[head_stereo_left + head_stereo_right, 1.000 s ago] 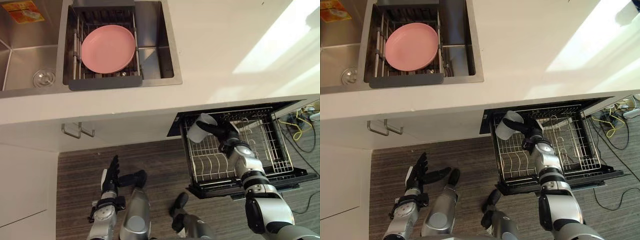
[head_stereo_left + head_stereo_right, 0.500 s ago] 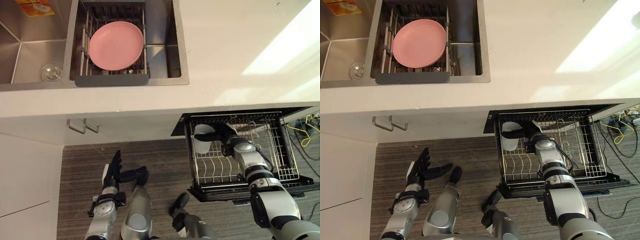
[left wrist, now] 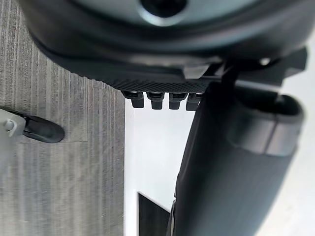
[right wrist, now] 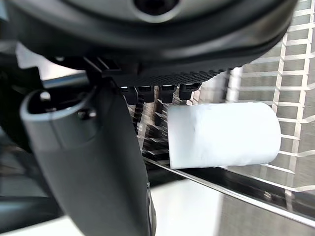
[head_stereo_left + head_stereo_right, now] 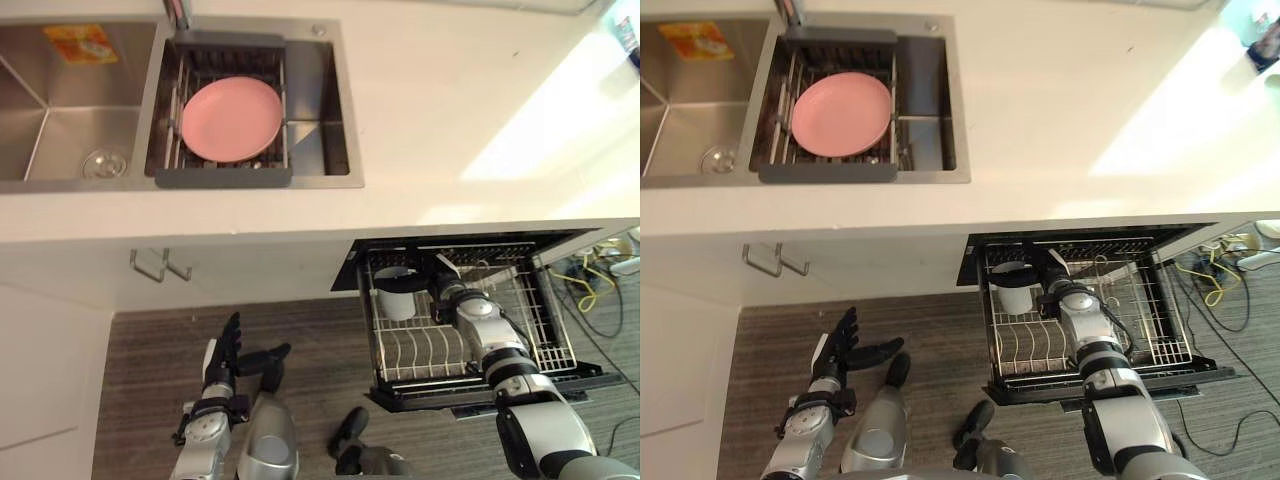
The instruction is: Walk over to the sink, pick up the cup, carry it to the dishwasher, place the cup inside the dishwasher, then close the dishwasher door
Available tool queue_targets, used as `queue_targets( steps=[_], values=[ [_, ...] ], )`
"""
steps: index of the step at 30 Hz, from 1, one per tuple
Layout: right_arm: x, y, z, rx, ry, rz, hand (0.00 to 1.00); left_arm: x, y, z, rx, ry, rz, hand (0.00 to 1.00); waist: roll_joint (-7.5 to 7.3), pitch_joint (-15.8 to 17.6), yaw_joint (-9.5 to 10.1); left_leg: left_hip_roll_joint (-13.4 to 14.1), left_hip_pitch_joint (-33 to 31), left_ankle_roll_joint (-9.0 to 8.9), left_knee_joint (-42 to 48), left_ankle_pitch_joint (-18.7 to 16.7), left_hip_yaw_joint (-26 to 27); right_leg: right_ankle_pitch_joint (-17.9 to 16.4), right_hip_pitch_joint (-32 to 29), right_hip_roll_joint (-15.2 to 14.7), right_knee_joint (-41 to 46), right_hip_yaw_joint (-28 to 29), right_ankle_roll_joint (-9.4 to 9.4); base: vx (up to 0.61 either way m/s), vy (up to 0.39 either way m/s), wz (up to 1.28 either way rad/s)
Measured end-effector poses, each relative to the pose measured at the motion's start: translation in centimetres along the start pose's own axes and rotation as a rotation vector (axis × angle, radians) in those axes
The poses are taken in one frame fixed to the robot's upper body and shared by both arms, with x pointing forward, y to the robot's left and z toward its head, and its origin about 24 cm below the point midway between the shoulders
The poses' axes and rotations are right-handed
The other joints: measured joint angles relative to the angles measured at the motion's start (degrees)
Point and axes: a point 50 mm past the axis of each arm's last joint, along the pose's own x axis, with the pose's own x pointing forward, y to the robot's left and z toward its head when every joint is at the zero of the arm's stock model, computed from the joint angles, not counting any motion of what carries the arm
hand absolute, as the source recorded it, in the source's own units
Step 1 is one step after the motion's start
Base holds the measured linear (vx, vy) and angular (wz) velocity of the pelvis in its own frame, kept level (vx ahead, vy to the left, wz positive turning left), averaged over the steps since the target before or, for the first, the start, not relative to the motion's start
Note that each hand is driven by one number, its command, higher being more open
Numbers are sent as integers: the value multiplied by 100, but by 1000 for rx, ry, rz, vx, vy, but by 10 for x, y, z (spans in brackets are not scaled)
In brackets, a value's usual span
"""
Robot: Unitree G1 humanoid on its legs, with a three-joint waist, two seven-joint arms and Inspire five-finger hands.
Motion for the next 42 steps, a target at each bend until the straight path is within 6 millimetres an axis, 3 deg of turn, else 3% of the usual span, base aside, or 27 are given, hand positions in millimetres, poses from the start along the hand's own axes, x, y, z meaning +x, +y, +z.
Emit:
queue_targets(
  steps=[5, 9, 12, 16, 20, 27, 30, 37, 42],
  values=[
    [-21, -5, -25, 95, -2, -64, 100, -14, 10, -32, -3, 123, 48, 100, -80, -317, -255, -29, 191, 40, -208, 57, 211, 86, 5, -12, -118, 240, 28, -12, 24, -22],
    [-46, -13, -47, 168, -8, -136, 100, -31, 22, -56, -10, 205, 113, 100, -41, -520, -554, -74, 305, 54, -302, 61, 302, 109, 31, -30, -153, 340, 60, 32, 18, -10],
    [-62, -16, -49, 214, -58, -166, 100, -36, 25, -64, -23, 238, 149, 100, 37, -596, -677, -73, 450, 64, -366, 54, 437, 117, 68, -34, -153, 465, 72, 24, 13, -23],
    [-91, -4, -31, 272, -246, -113, 100, -51, 21, -80, -84, 281, 195, 100, 271, -849, -936, -65, 742, 108, -472, 15, 654, 126, 224, -34, -197, 662, 88, 19, 19, -26],
    [-121, 14, 2, 330, -525, 2, 100, -61, 6, -89, -175, 299, 251, 100, 399, -1075, -1003, -19, 1054, 106, -579, -29, 909, 124, 384, -20, -252, 860, 88, 18, 7, -25],
    [-156, 17, 44, 363, -889, 39, 100, -70, 5, -94, -166, 302, 283, 100, 417, -1262, -1070, -21, 1363, 114, -618, -122, 1150, 101, 566, -39, -257, 1024, 121, 19, 9, -15],
    [-168, 15, 47, 397, -956, 32, 100, -74, 8, -98, -169, 310, 309, 100, 429, -1352, -1083, -32, 1411, 128, -610, -167, 1217, 93, 578, -62, -256, 1085, 143, 32, 17, -11],
    [-173, 15, 50, 433, -1002, 67, 100, -78, 11, -102, -179, 325, 331, 100, 467, -1346, -1161, -37, 1483, 128, -519, -254, 1277, 80, 655, -64, -255, 1157, 163, 19, 6, -5],
    [-180, 16, 59, 430, -1063, 116, 100, -80, 13, -103, -233, 329, 360, 100, 519, -1316, -1158, -55, 1448, 135, -281, -377, 1008, -38, 907, -125, -199, 877, 199, 2, 1, 30]
  ],
)
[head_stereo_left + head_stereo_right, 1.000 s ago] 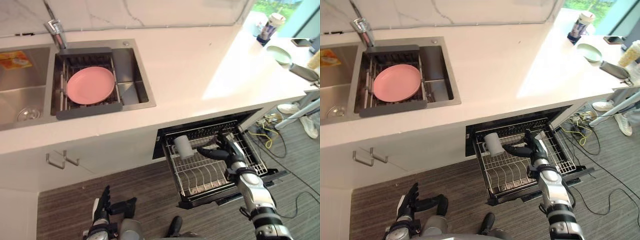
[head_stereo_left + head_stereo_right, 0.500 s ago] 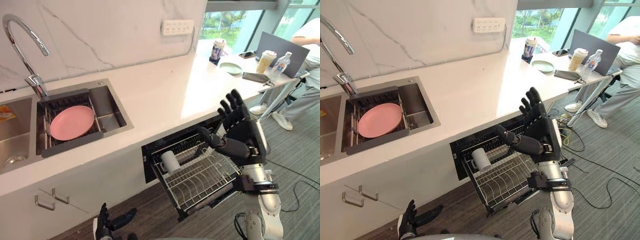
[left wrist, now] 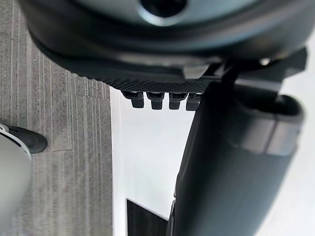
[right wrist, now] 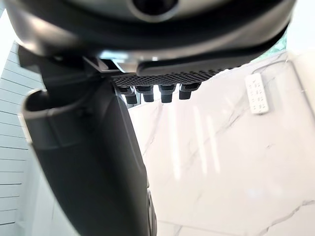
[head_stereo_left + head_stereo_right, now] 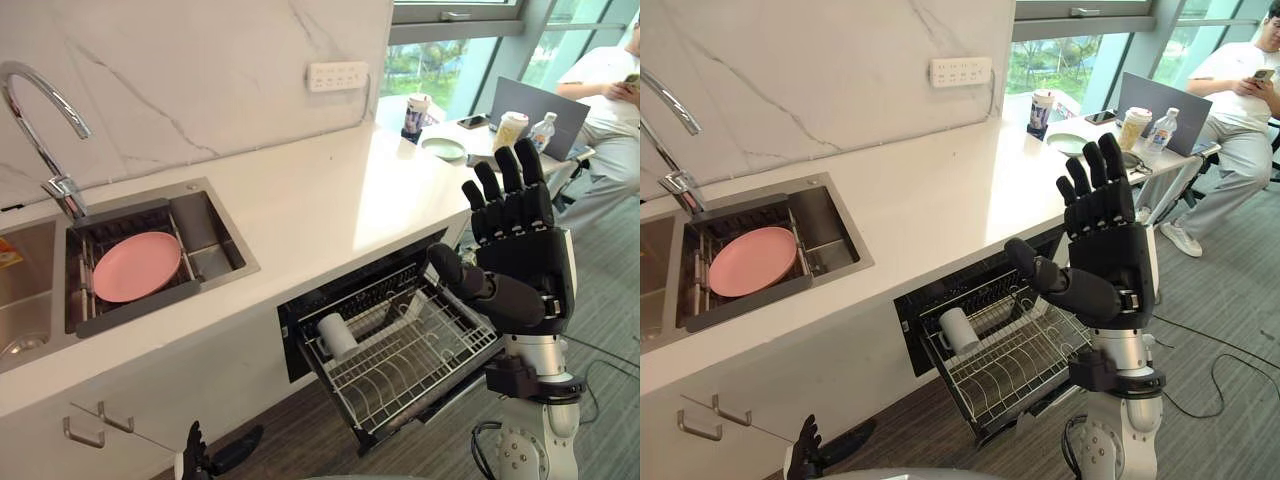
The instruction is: Walk over to the sink, pick up the cup, carry it to the dishwasher, place the cup inside the dishwasher, then close the dishwasher door
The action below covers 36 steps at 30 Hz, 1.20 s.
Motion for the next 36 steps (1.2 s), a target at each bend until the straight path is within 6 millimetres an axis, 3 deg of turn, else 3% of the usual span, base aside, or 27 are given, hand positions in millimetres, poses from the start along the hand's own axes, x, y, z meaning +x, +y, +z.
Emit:
queue_targets(
  steps=[3, 5, 6, 7, 8, 9, 10, 11, 12, 13, 14, 15, 19, 22, 24, 27, 29, 32, 34, 36],
  values=[
    [3, 5, 5, 13, -27, 23, 100, -2, 2, -2, -18, 3, 9, 100, 28, 33, 78, -65, -131, 92, 106, -94, -397, -245, 152, -112, 252, -541, 39, -20, -14, 99],
    [6, 3, 9, -6, -41, 18, 100, -5, 3, -4, 3, -6, -1, 100, 19, 38, 91, 133, -279, 382, 261, -170, 581, -345, 368, -256, 265, -1309, 88, 4, -32, 152],
    [8, 2, 10, -12, -44, 20, 100, -5, 3, -4, 10, -11, -3, 100, -29, 39, 94, 150, -359, 451, 295, -216, 790, -347, 367, -317, 235, -1490, 85, 6, 38, 140],
    [13, -1, 11, -26, -59, 26, 100, -4, 1, -1, 16, -28, -12, 100, -54, 61, 100, 296, -627, 542, 1063, -328, 1181, -374, 340, -449, 297, -1697, 96, 15, 164, 120],
    [24, -10, 8, -55, -59, 42, 100, -6, 1, -5, 32, -17, -24, 100, 158, 155, 165, 497, -962, 591, 2219, -476, 1589, -451, 367, -489, 538, -1892, 183, 10, 186, 116],
    [26, -16, 7, -61, -55, 38, 100, -8, 1, -8, 45, -7, -33, 100, 265, 176, 163, 497, -1061, 572, 2319, -460, 1632, -475, 377, -505, 616, -1932, 176, -3, 164, 119],
    [28, -24, 3, -63, -38, 21, 100, -9, 1, -9, 54, -5, -38, 100, 295, 179, 134, 417, -1072, 535, 2115, -401, 1644, -563, 331, -494, 630, -1839, 59, -112, 72, 156],
    [28, -37, 0, -81, -24, -11, 100, -8, 2, -7, 71, -13, -47, 100, 273, 124, 41, 114, -968, 252, 937, -47, 1236, -682, 238, -193, 337, -1669, -224, -140, 37, 198],
    [26, -43, -1, -88, -20, -45, 100, -3, 3, -1, 93, -27, -59, 100, 105, 96, -73, -186, -798, 421, 130, 391, 1138, -500, 237, -295, 106, -1980, -148, -103, 9, 179],
    [27, -47, -2, -89, -19, -62, 100, -2, 5, -1, 112, -28, -64, 100, 57, 127, -49, -189, -763, 493, 322, 216, 1420, -408, 199, -354, 99, -2154, 53, 23, 22, 134],
    [26, -54, -5, -91, -8, -95, 100, -2, 2, -2, 135, -19, -86, 100, 97, 138, -28, -180, -564, 389, 277, 58, 1752, -405, 161, -356, 212, -2382, 91, 76, 74, 114],
    [24, -60, -3, -105, -8, -135, 100, -5, -3, -6, 168, -10, -120, 100, 241, 132, -48, -248, -383, 290, -278, 351, 1626, -429, 170, -343, 384, -2621, 72, 38, 94, 106],
    [27, -60, -5, -84, -16, -179, 100, -2, -1, -2, 271, -25, -182, 100, 160, 148, -47, -341, -347, 370, -457, 471, 1325, -432, 251, -414, 540, -2923, 65, -40, 17, 51],
    [30, -52, -12, -36, -27, -190, 100, 1, 0, -3, 289, -17, -188, 100, 142, 169, -111, -379, -341, 412, -459, 474, 1372, -431, 108, -560, 825, -2749, 64, -35, 58, -8],
    [28, -45, -19, -7, -9, -187, 100, 2, 2, -3, 293, -10, -187, 100, 122, 204, -188, -377, -293, 460, -457, 460, 1414, -433, -39, -628, 1173, -2253, 60, -37, 79, -16],
    [14, -41, -20, -3, 21, -206, 100, 10, -2, 6, 338, -17, -225, 100, 74, 300, -360, -401, -227, 597, -462, 414, 1158, -576, -469, -698, 2198, -639, -139, -46, 74, 43],
    [7, -39, -14, -32, 21, -211, 100, 17, -3, 13, 347, -11, -235, 100, -28, 366, -530, -505, -243, 588, -487, 456, 850, -900, -550, -375, 2090, 629, -177, -44, 13, 74],
    [6, -39, -6, -54, 3, -211, 100, 19, 1, 13, 348, 12, -233, 100, -184, 261, -483, -654, -282, 523, -489, 533, 830, -939, -201, -354, 1144, 807, -202, 15, -36, 14],
    [8, -41, -3, -66, -9, -212, 100, 19, 1, 13, 335, 16, -235, 100, -173, 270, -487, -647, -356, 522, -494, 597, 863, -934, -162, -324, 881, 919, -191, 4, -64, -9],
    [5, -48, 1, -80, -8, -246, 100, 18, 2, 11, 304, 24, -228, 100, -161, 276, -489, -553, -381, 455, -502, 663, 918, -845, -137, -227, 749, 953, -37, -12, -112, -14]
  ],
)
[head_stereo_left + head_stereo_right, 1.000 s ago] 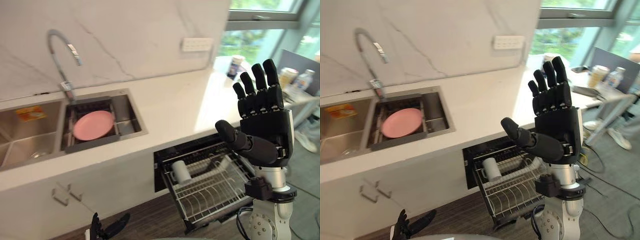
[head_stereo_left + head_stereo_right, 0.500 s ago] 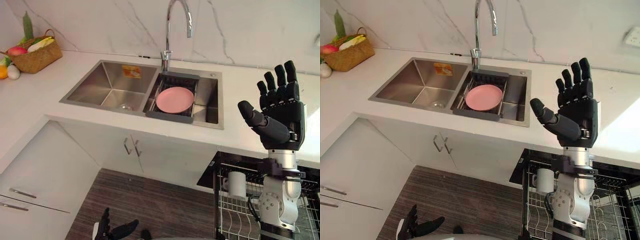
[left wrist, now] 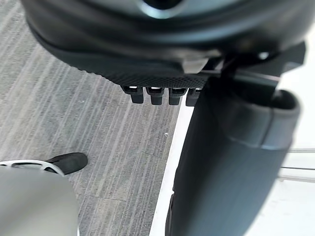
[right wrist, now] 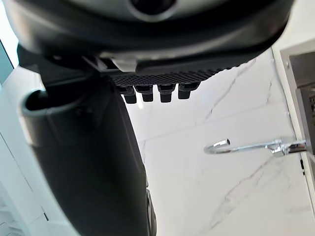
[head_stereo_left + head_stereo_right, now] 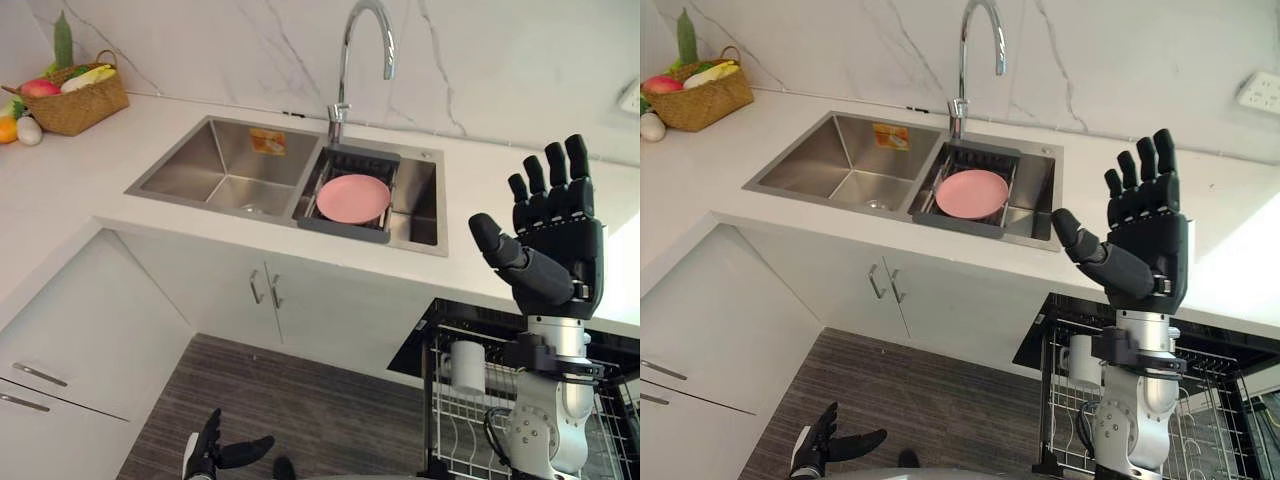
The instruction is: Walk over to the sink, pick up the cup, carry it to the dishwasher, place the cup inside the dishwasher, then close the dishwasher door
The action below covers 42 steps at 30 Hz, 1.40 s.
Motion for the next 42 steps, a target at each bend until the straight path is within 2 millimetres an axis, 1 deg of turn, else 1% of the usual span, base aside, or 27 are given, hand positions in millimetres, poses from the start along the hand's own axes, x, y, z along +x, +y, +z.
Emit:
queue_targets(
  steps=[1, 2, 8, 15, 16, 17, 18, 19, 20, 21, 22, 24, 25, 26, 27, 28, 30, 31, 33, 34, 35, 36, 37, 38, 39, 40, 42],
  values=[
    [0, -1, 1, 2, -3, -5, 100, 0, 0, 0, -11, 2, 4, 100, -1, 0, -4, 19, 0, -19, -1, 9, 23, 6, -5, 19, -6, 13, 10, -7, -61, -12],
    [-28, 5, 7, 3, 53, 3, 100, -6, -33, 1, -107, -21, -68, 100, 239, -235, 2, 321, -64, -156, -8, 68, 214, 131, -120, 255, -76, 177, 9, -3, -18, -4],
    [-27, 9, 4, 23, 60, 18, 100, -6, -33, 0, -115, -19, -64, 100, 239, -241, 6, 324, -65, -168, -8, 76, 236, 137, -138, 255, -76, 196, 10, 0, 0, -2],
    [-27, 33, -10, 132, 82, 75, 100, -8, -20, -15, -378, 50, 55, 100, 234, -242, 43, 337, -64, -141, 80, 27, 279, 158, -119, 254, -74, 233, 13, 1, 1, -1],
    [-27, 35, -11, 140, 81, 78, 100, -8, -16, -18, -430, 66, 85, 100, 211, -199, 50, 391, -235, -143, 572, -206, 221, 154, -64, 236, -62, 184, 8, 11, -4, 12],
    [-27, 37, -9, 138, 68, 85, 100, -7, -14, -19, -490, 72, 111, 100, 250, -77, 113, 566, -557, -154, 1521, -594, 163, 108, 18, 256, -2, 145, -11, 11, -4, 13],
    [-26, 37, -7, 132, 59, 83, 100, -6, -14, -19, -515, 75, 119, 100, 304, -2, 152, 681, -741, -147, 2065, -814, 157, 43, 58, 291, 77, 118, -18, -96, 15, 35],
    [-27, 35, -5, 123, 46, 68, 100, -6, -13, -20, -553, 80, 131, 100, 366, 82, 135, 873, -1156, -167, 3051, -1003, 147, -183, 86, 305, 296, -18, -64, -137, 36, 52],
    [-28, 32, -4, 108, 46, 54, 100, -7, -10, -22, -594, 88, 147, 100, 323, 118, 161, 960, -1376, -236, 3537, -1066, 163, -321, 102, 259, 476, -92, -51, -154, 54, 51],
    [-27, 30, -2, 100, 44, 53, 100, -7, -7, -24, -600, 95, 158, 100, 326, 118, 194, 995, -1399, -264, 3654, -1181, 179, -341, 124, 242, 493, -93, -49, -47, 108, 16],
    [-27, 30, 0, 95, 36, 54, 100, -11, -2, -32, -621, 123, 187, 100, 319, 127, 241, 1112, -1423, -92, 3858, -1431, 222, -361, 169, 187, 491, -61, -17, 10, 126, -13],
    [-23, 31, 3, 100, 5, 48, 100, -20, 0, -51, -656, 200, 227, 100, 231, 138, 278, 1209, -1396, -81, 3407, -1498, 84, -415, 166, -53, 489, 119, 75, 86, 173, -26],
    [-22, 32, 4, 100, -7, 46, 100, -23, 0, -56, -668, 221, 234, 100, 215, 132, 289, 1207, -1381, -123, 3103, -1454, -65, -438, 135, -139, 490, 189, 117, 177, 349, -48],
    [-20, 32, 5, 98, -22, 47, 100, -30, 2, -66, -684, 251, 257, 100, 220, 141, 341, 1180, -1159, -549, 2344, -1021, -458, -505, 126, -288, 458, 482, 273, 178, 356, -39],
    [-21, 32, 5, 102, -20, 42, 100, -33, 3, -70, -683, 257, 269, 100, 177, 164, 336, 1062, -1082, -506, 2312, -796, -415, -535, 218, -379, 366, 607, 327, 277, 429, -55],
    [-21, 35, 2, 117, -11, 45, 100, -37, 7, -73, -675, 243, 293, 100, 107, 193, 342, 919, -1036, -392, 2580, -1123, -212, -544, 355, -535, 162, 816, 367, 277, 298, -45],
    [-20, 44, -1, 146, 2, 88, 100, -40, 10, -74, -642, 217, 306, 100, 102, 230, 393, 999, -1141, -324, 3359, -1710, 92, -406, 330, -586, 303, 1127, 523, 287, 262, -71],
    [-20, 46, -2, 152, 4, 97, 100, -40, 9, -74, -631, 216, 300, 100, 88, 208, 412, 1006, -1124, -304, 3533, -1879, 177, -384, 346, -625, 295, 1241, 571, 239, 264, -66],
    [-25, 43, 3, 133, 3, 88, 100, -34, 7, -67, -602, 203, 264, 100, 54, 115, 390, 849, -1087, -200, 3822, -2313, 367, -323, 304, -833, 402, 1390, 644, 230, 295, -39],
    [-26, 41, 5, 126, 3, 82, 100, -32, 7, -64, -602, 199, 250, 100, 57, 92, 381, 806, -1052, -178, 3795, -2355, 423, -312, 168, -864, 634, 1433, 627, 216, 253, -34],
    [-26, 39, 5, 119, 1, 70, 100, -28, 6, -61, -595, 197, 223, 100, 73, 85, 342, 737, -902, -143, 3635, -2382, 570, -240, -293, -882, 1413, 1483, 513, 164, 176, -36],
    [-26, 39, 5, 119, -1, 64, 100, -26, 6, -59, -592, 196, 212, 100, 75, 88, 313, 718, -787, -123, 3511, -2373, 652, -146, -570, -890, 1883, 1466, 369, 200, 182, -59],
    [-26, 39, 5, 121, 0, 55, 100, -24, 6, -57, -594, 196, 204, 100, 80, 98, 298, 669, -487, -27, 3263, -2309, 870, 119, -968, -916, 2632, 1412, 75, 205, 143, -68],
    [-26, 39, 3, 127, 4, 51, 100, -24, 5, -57, -595, 201, 202, 100, 126, 102, 260, 652, -154, 10, 3015, -2286, 1049, 167, -1124, -881, 3011, 1334, 85, 205, 120, -67],
    [-26, 39, 3, 125, 6, 50, 100, -24, 5, -56, -594, 199, 200, 100, 139, 85, 226, 652, -17, 17, 2891, -2282, 1110, 105, -1180, -799, 3092, 1233, 177, 241, 105, -53],
    [-26, 39, 4, 115, -3, 48, 100, -21, 5, -52, -586, 181, 190, 100, 116, 67, 162, 656, 195, 13, 2691, -2269, 1187, -45, -1275, -588, 3126, 965, 326, 187, 58, -29],
    [-26, 39, 7, 97, -26, 47, 100, -17, 5, -44, -567, 156, 171, 100, 86, 43, 91, 651, 418, -31, 2492, -2244, 1240, -170, -1331, -298, 2861, 360, 272, 179, 22, -25]
  ],
)
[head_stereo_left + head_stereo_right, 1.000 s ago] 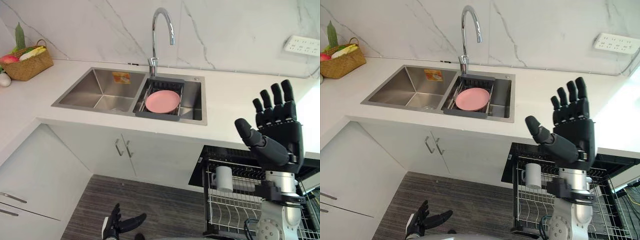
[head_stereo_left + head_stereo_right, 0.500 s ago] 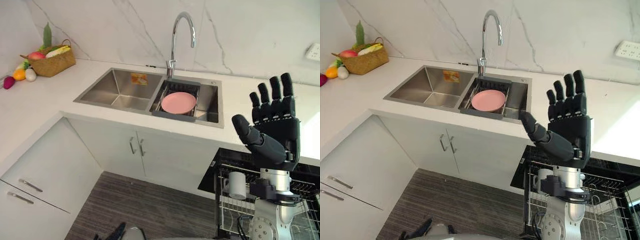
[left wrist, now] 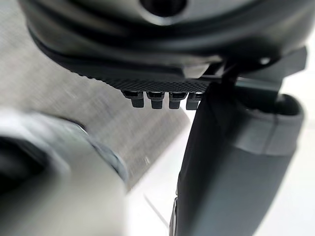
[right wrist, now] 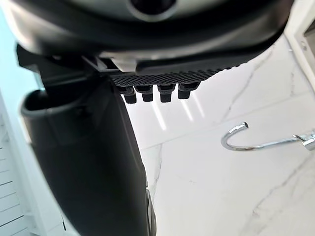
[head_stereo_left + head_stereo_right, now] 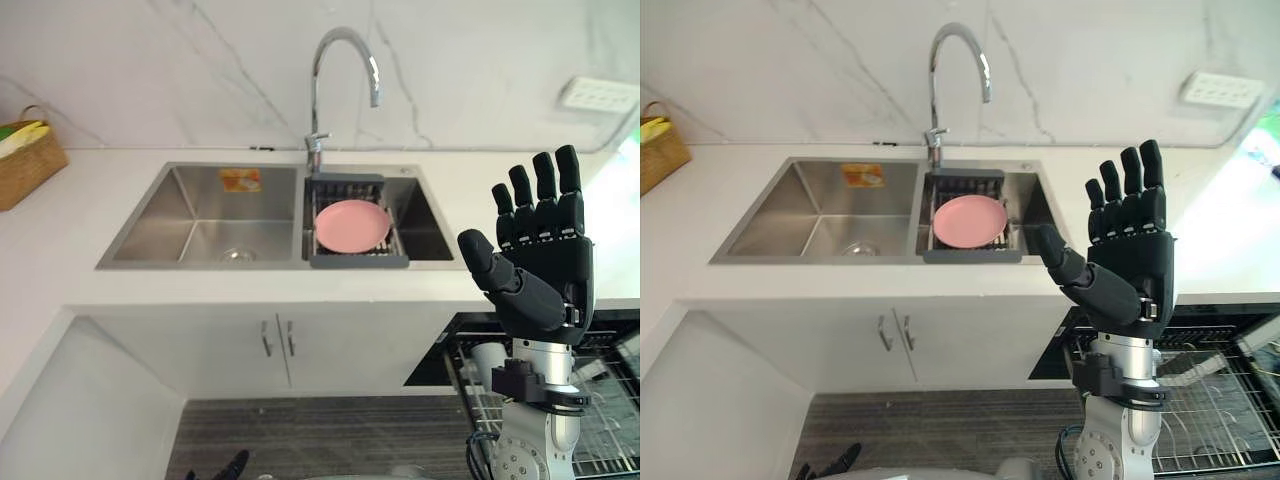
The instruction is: Walk over to the sink, pick up the cup, carry it to the dishwasher, place the cup inside the dishwasher, then close the dishwasher door
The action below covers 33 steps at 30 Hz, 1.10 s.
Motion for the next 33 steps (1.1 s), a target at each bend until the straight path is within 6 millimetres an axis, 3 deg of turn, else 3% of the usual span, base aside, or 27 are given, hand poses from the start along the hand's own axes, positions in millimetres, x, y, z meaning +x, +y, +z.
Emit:
queue_targets(
  steps=[1, 2, 5, 7, 8, 9, 11, 15, 21, 22, 24, 25, 26, 28, 29, 30, 31, 32, 33],
  values=[
    [0, -1, 2, -11, -8, 2, 100, 0, -4, 0, 5, -2, -13, 100, 28, -70, 10, -42, 106, -15, -76, 11, 0, -13, 83, 41, -324, -408, -111, 183, 5, -62],
    [1, -3, 3, -20, -10, 4, 100, 0, -10, -1, 4, -1, -26, 100, 65, -184, 86, -42, 127, -13, -201, 57, -90, 7, 250, 143, -873, -443, -131, 219, -14, -77],
    [1, -4, 3, -24, -11, 1, 100, 3, -20, 1, -1, -3, -44, 100, 118, -200, 32, 8, 209, -99, -287, 110, -80, 281, 766, 342, -2142, -496, -146, 158, -38, -76],
    [2, -4, -1, -10, -7, -10, 100, 5, -26, 4, -5, -6, -59, 100, 45, -59, 74, 179, 95, -131, 304, 32, -97, 455, 916, 368, -2228, -451, -242, 91, -10, -63],
    [4, -2, 0, 1, -31, -17, 100, 7, -30, 9, -1, -20, -73, 100, 104, -58, 88, 172, 184, -172, -175, -8, -126, 471, 965, 360, -2200, -472, -261, -18, 33, -62],
    [8, -1, -2, 16, -48, -15, 100, 7, -35, 8, 3, -12, -91, 100, 80, -72, 75, 60, 460, -294, -823, 344, -12, 506, 976, 350, -2209, -512, -206, -9, 47, -60],
    [10, 4, -3, 33, -57, 2, 100, 8, -37, 13, 2, -25, -98, 100, 133, -120, 68, 21, 569, -281, -1020, 387, 74, 722, 1054, 360, -2482, -720, -96, 16, 64, -36],
    [12, 9, -4, 37, -55, 28, 100, 9, -38, 14, 5, -22, -96, 100, 42, -125, 90, -23, 529, -252, -1067, 373, 179, 1011, 1206, 384, -2996, -981, -105, 2, 31, -12],
    [12, 7, -7, 19, -15, 51, 100, 9, -31, 11, 61, -7, -64, 100, 9, 84, 89, 22, 532, -223, -908, 308, 143, 905, 1327, 448, -3127, -978, -143, -20, -33, 0],
    [11, 4, -9, 15, 0, 63, 100, 9, -29, 14, 68, -20, -54, 100, 4, 173, 92, 122, 424, -261, -537, 136, 138, 671, 1329, 454, -3047, -992, -161, -48, -107, -4],
    [7, 2, -13, 32, 31, 65, 100, 9, -29, 18, 65, -50, -36, 100, 92, 353, 90, 601, -176, -11, 1101, -132, -111, 375, 1337, 523, -2800, -1010, -144, -55, -123, -3],
    [4, 1, -14, 38, 49, 65, 100, 7, -28, 18, 66, -67, -26, 100, 218, 398, 100, 961, -710, 215, 2321, 43, -492, 303, 1409, 642, -2730, -982, -213, 21, -69, -14],
    [3, 1, -14, 42, 55, 71, 100, 5, -22, 13, 64, -60, -10, 100, 259, 431, 112, 1140, -1077, 100, 3095, 257, -823, 295, 1551, 716, -2765, -924, -298, 69, -37, -20],
    [3, -1, -12, 37, 39, 62, 100, 3, -14, 9, 37, -44, 12, 100, 238, 416, 185, 932, -1187, -13, 2638, -38, -860, 284, 1700, 592, -2861, -853, -299, 150, 48, -17],
    [6, -1, -10, 32, 22, 65, 100, 2, -12, 7, 37, -40, 20, 100, 186, 438, 232, 708, -1294, 38, 1990, -113, -764, 267, 1754, 420, -2888, -831, -270, 149, 67, -12],
    [8, 0, -10, 34, 14, 70, 100, 1, -10, 6, 38, -38, 25, 100, 169, 449, 248, 650, -1368, 38, 1701, -102, -703, 254, 1780, 336, -2897, -824, -249, 147, 92, -4],
    [11, 1, -10, 35, 6, 78, 100, 0, -8, 3, 44, -30, 31, 100, 153, 457, 263, 601, -1506, -2, 1340, 12, -707, 229, 1860, 230, -2946, -833, -208, 181, 136, 1],
    [12, 3, -10, 37, 5, 86, 100, -2, -5, 0, 48, -21, 37, 100, 151, 460, 317, 575, -1592, -46, 874, 340, -802, 184, 1994, 109, -3009, -844, -83, 263, 210, -7],
    [13, 5, -11, 37, 18, 100, 100, -5, -1, -5, 48, -19, 49, 100, 170, 453, 393, 536, -1512, -156, 553, 995, -892, 122, 2177, 12, -3036, -806, 127, 263, 221, -14]
  ],
)
